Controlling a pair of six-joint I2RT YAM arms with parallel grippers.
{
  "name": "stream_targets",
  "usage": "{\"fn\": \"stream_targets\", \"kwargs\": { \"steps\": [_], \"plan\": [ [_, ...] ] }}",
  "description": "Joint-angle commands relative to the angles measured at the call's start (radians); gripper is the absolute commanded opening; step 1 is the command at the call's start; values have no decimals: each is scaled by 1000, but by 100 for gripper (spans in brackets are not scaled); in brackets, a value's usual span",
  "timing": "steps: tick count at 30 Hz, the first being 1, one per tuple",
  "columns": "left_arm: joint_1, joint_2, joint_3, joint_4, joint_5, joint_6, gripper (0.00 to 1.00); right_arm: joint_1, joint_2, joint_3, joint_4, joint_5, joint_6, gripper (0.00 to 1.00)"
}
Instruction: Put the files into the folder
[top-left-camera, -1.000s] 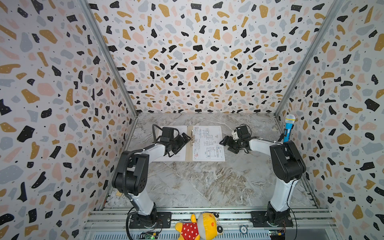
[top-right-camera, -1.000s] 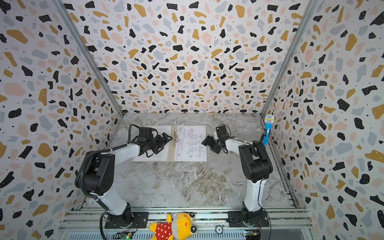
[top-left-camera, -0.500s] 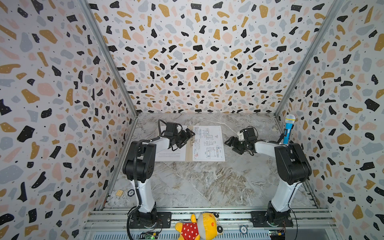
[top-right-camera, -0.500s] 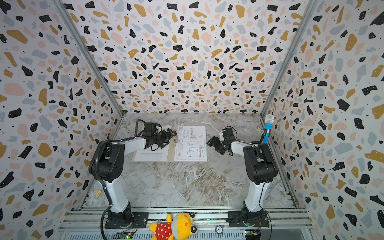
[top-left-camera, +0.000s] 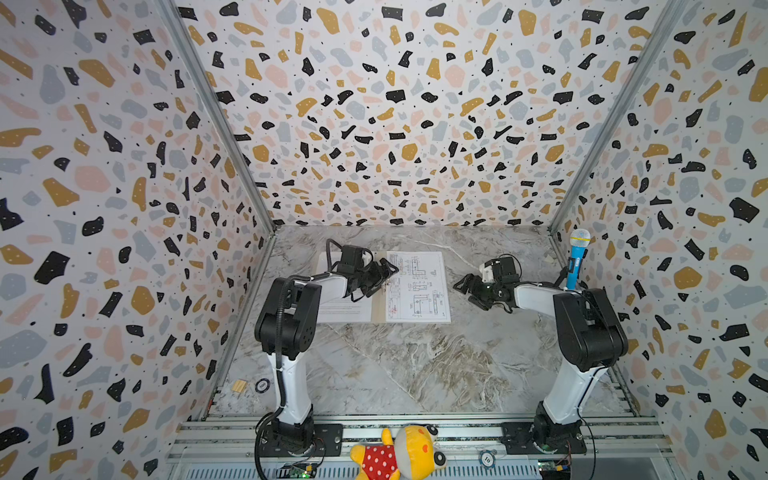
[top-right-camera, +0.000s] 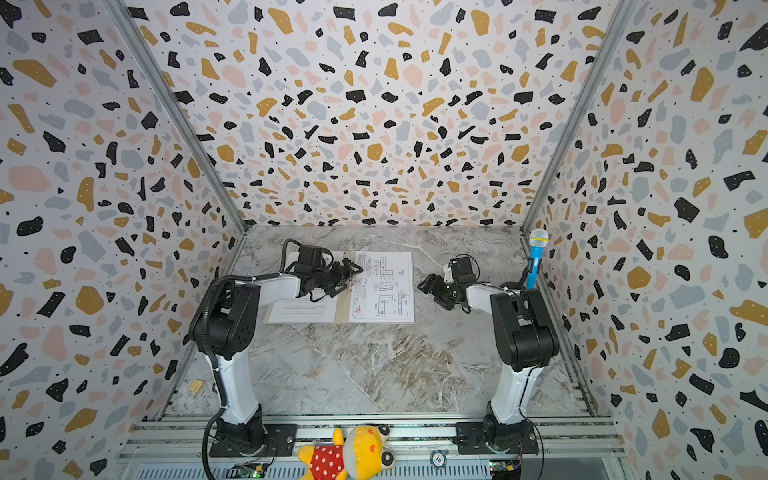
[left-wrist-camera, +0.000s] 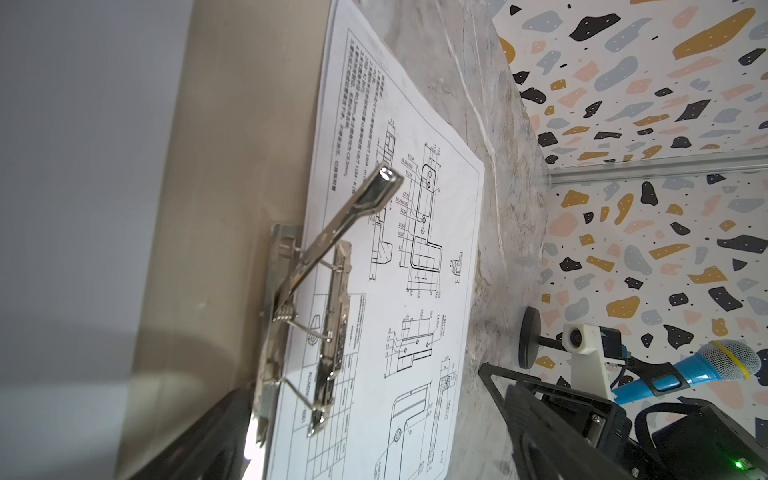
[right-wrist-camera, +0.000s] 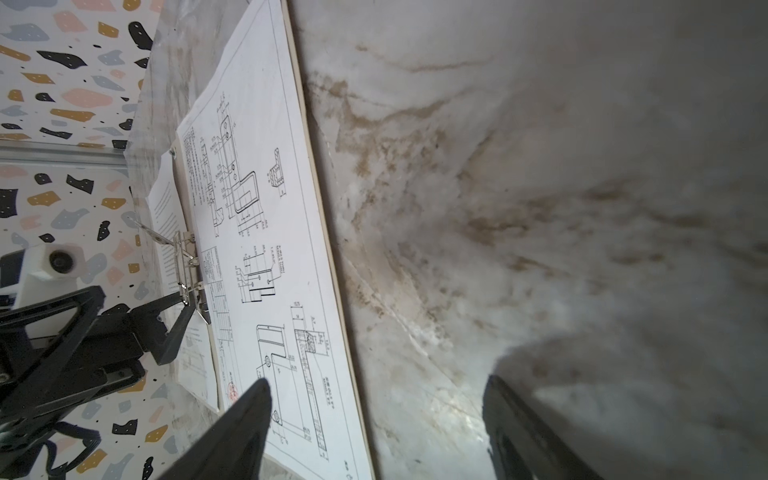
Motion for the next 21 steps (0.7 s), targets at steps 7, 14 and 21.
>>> {"fn": "stream_targets", "kwargs": {
  "steps": [7,14,21],
  "plan": [
    [-45,3,11,82,2,-84,95,-27,-52,-40,-35,2,-20,81],
    [-99,8,0,144,-15,-138,95,-58,-76,-63,-35,-6,-32,81],
    [-135,26,-2,182,-23,-174,95,-105,-100,-78,-60,-17,-67,81]
  ]
}}
